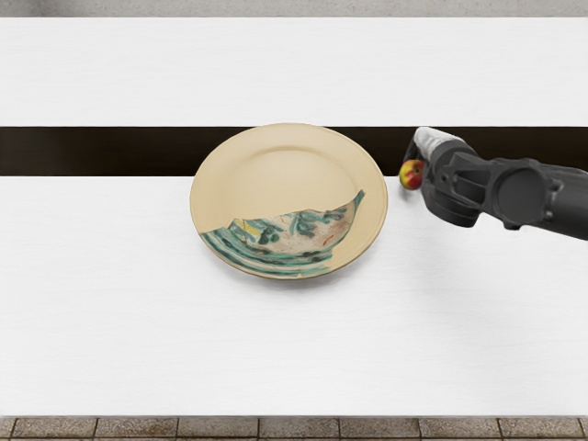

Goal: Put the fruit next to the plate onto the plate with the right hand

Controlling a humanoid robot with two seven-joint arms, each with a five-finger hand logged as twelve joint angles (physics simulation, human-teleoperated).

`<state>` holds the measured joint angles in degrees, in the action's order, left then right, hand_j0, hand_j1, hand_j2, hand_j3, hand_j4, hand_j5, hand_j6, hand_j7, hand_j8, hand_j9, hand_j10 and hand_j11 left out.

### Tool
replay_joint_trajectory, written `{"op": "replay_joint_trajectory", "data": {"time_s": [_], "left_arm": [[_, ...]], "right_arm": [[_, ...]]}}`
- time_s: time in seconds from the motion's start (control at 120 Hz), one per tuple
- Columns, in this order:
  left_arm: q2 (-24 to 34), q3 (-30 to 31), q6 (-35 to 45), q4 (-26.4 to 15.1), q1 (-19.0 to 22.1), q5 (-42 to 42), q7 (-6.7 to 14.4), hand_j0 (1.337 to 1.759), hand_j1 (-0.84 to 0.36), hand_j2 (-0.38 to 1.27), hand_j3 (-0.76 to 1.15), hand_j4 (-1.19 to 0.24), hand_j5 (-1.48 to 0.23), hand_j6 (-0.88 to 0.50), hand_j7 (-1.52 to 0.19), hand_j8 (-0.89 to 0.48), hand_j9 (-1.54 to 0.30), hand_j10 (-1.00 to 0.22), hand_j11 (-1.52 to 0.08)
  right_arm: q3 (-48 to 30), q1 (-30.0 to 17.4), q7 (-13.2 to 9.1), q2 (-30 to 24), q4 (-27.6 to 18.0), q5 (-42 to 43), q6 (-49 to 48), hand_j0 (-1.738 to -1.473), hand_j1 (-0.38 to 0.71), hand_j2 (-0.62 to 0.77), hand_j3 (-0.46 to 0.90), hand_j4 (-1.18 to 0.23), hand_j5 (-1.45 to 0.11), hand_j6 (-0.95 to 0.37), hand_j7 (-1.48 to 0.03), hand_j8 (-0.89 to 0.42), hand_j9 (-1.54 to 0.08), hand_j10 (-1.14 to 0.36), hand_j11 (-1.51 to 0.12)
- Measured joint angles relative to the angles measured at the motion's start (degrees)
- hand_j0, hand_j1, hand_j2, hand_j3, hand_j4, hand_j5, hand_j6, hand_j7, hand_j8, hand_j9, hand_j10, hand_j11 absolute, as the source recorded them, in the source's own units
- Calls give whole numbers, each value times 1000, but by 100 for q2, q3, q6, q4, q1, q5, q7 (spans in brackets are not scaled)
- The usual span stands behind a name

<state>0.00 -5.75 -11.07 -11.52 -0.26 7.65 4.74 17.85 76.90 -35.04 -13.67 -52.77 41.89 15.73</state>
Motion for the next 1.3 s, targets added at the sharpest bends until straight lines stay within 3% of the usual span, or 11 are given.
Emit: {"op": "replay_joint_trajectory", "data": {"time_s": [0.483, 0.75, 1.008, 1.142, 1.3], "left_arm": [[0, -6, 0, 0, 5, 0, 0, 1658, 349, 0, 0, 0, 0, 0, 0, 0, 0, 0, 0], [0, -5, 0, 0, 0, 0, 0, 1658, 349, 0, 0, 0, 0, 0, 0, 0, 0, 0, 0], [0, -3, 0, 0, 8, 0, 0, 1658, 349, 0, 0, 0, 0, 0, 0, 0, 0, 0, 0], [0, -3, 0, 0, 5, 0, 0, 1658, 349, 0, 0, 0, 0, 0, 0, 0, 0, 0, 0], [0, 0, 0, 0, 9, 0, 0, 1658, 349, 0, 0, 0, 0, 0, 0, 0, 0, 0, 0]], "right_arm": [[-913, 563, 4, 77, 69, -32, -589, -1653, 239, 167, 0, -532, -952, -435, -929, -572, -956, -694, -958], [-1185, 602, 10, 692, 63, -51, -606, -1655, 263, 196, 0, -509, -946, -425, -930, -553, -957, -692, -962], [-1235, 445, 8, 932, 109, -43, -573, -1658, 314, 234, 0, -525, -946, -418, -920, -541, -950, -687, -953], [-1519, 376, 5, 961, 257, -67, -576, -1658, 21, 119, 0, -295, -520, -239, -506, -303, -522, -379, -524], [-1863, 382, 4, 903, 300, -216, -884, -1658, -165, 53, 0, -148, -255, -123, -248, -153, -256, -187, -256]]}}
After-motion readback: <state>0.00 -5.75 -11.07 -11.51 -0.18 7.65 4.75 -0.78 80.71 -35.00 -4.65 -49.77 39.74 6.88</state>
